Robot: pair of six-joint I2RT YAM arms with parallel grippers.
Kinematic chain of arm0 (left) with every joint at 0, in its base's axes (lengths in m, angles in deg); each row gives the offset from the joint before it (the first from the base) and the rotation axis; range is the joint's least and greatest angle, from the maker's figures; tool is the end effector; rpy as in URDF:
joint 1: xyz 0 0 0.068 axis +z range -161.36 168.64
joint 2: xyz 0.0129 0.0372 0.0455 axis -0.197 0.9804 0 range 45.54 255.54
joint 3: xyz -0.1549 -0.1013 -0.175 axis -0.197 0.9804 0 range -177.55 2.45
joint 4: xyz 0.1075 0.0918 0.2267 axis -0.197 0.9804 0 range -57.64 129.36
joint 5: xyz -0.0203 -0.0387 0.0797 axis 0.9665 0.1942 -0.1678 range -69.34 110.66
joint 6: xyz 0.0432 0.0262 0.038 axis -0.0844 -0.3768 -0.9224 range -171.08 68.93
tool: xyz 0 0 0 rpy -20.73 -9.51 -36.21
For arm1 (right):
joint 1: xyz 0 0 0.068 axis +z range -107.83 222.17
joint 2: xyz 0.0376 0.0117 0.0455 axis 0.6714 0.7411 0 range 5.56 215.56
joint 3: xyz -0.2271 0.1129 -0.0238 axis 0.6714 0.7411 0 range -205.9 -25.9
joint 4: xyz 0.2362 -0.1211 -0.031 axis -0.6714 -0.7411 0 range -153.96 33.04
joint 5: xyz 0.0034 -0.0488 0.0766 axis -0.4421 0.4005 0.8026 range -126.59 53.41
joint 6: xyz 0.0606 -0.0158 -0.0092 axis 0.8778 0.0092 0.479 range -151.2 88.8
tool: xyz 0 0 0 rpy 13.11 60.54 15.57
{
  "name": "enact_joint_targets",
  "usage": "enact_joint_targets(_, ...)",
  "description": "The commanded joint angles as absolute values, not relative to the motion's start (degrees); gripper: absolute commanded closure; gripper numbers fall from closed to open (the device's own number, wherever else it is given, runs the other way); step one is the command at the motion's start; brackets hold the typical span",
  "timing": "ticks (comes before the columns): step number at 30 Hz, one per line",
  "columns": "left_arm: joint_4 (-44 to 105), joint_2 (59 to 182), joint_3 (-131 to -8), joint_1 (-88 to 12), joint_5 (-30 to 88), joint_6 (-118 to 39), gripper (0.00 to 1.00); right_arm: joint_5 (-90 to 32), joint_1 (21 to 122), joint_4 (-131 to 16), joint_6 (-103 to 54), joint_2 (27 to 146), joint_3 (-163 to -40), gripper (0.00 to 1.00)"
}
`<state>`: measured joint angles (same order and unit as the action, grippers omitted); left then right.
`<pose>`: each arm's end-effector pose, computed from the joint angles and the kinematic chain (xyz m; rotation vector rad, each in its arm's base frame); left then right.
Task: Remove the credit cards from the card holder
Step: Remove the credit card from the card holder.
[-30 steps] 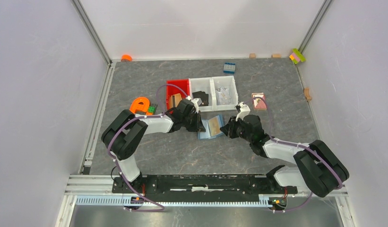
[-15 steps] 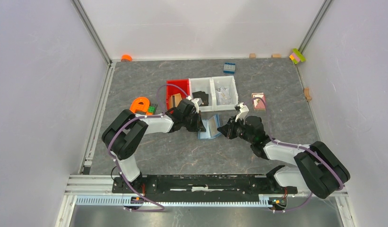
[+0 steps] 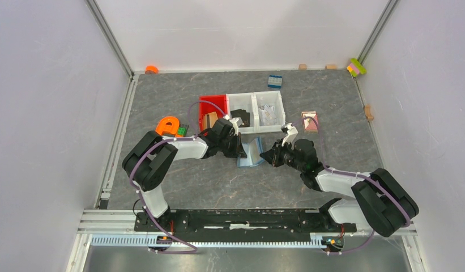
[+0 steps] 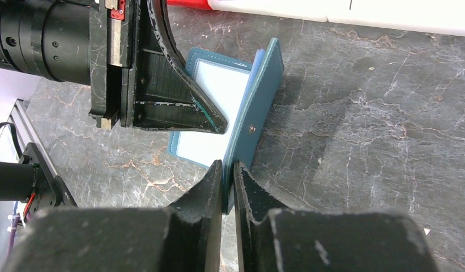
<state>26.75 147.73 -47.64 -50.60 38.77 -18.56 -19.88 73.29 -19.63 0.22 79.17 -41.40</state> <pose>0.2663 -0.2369 0.1048 0.3111 2.5353 -0.9252 0.2044 0.1397 0.1244 -0.2016 2.0431 0.9881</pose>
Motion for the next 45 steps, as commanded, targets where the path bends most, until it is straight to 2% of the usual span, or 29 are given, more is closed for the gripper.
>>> enact_joint_targets(1, 27.9, 149.0, -49.1, -50.6, 38.6, -21.1, 0.98, -20.5, 73.5, -20.8, -0.8, 80.5, -43.4, 0.85)
enact_joint_targets(7, 27.9, 148.8, -49.1, -50.8, 38.5, -21.2, 0.98, -22.1, 73.5, -24.3, -1.9, 81.8, -45.0, 0.84)
enact_joint_targets(13, 27.9, 148.4, -49.0, -51.0, 38.1, -21.5, 0.98, -21.7, 74.0, -25.3, -2.4, 83.3, -46.0, 0.73)
enact_joint_targets(23, 28.0, 148.6, -49.1, -51.1, 38.3, -21.5, 0.98, -21.0, 74.7, -25.5, -2.8, 84.4, -46.9, 0.63)
enact_joint_targets(33, 28.0, 148.7, -49.2, -51.2, 38.5, -21.6, 0.98, -14.2, 75.5, -20.2, -1.3, 87.2, -47.1, 0.76)
enact_joint_targets(45, 28.0, 148.6, -49.2, -51.3, 38.6, -21.6, 0.98, -12.3, 75.8, -17.9, -0.6, 87.8, -46.9, 0.80)
